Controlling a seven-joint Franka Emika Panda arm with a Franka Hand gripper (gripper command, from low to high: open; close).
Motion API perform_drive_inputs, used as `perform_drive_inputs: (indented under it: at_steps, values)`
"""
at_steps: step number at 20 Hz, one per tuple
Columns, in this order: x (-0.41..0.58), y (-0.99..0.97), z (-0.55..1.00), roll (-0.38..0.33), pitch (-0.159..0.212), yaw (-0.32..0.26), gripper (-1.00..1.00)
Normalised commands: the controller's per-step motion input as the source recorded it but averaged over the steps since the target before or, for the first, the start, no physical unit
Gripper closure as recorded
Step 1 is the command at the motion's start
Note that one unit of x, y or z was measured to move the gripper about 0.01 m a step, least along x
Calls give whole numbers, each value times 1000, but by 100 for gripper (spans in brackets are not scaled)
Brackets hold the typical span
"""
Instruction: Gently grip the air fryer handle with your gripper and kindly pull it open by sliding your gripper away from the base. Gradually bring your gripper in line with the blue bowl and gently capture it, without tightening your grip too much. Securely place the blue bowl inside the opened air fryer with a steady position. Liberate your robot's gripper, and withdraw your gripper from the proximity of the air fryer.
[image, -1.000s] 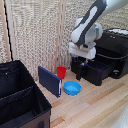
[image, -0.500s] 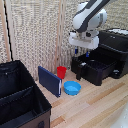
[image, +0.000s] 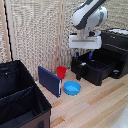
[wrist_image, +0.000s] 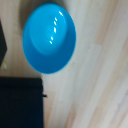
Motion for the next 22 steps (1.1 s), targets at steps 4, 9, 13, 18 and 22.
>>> perform_drive_inputs:
  at_steps: [4, 9, 13, 18, 22]
  values:
    - [-394, 250, -249, 166, 31, 129, -100]
    - [-310, 310, -346, 89, -16, 170, -100]
    - [-242, 314, -394, 28, -71, 175, -100]
    - [-155, 263, -413, -12, -63, 169, -100]
    - [51, 72, -370, -104, -98, 196, -100]
